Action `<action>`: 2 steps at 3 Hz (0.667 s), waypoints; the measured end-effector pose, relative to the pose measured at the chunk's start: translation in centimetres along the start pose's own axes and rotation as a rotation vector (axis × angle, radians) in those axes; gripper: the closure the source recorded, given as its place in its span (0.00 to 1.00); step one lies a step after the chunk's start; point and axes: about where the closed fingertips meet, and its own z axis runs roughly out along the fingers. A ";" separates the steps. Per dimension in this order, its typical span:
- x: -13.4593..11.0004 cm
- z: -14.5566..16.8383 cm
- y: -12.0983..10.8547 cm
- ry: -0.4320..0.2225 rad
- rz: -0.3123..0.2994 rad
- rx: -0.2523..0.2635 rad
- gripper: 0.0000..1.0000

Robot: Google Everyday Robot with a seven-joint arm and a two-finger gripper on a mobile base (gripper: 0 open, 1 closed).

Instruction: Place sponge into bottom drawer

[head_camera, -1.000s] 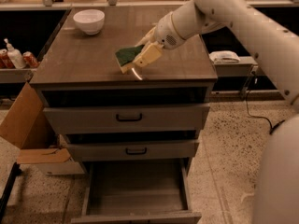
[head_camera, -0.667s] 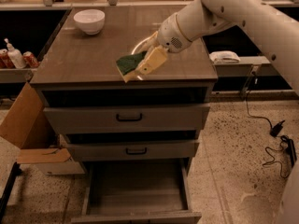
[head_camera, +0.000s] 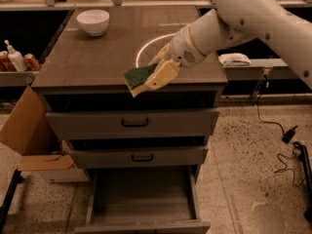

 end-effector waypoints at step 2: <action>7.2 0.6 6.8 -0.024 0.159 0.002 1.00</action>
Offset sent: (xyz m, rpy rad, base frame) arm -0.0975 -0.0520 -0.1053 0.1062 0.1596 -0.1764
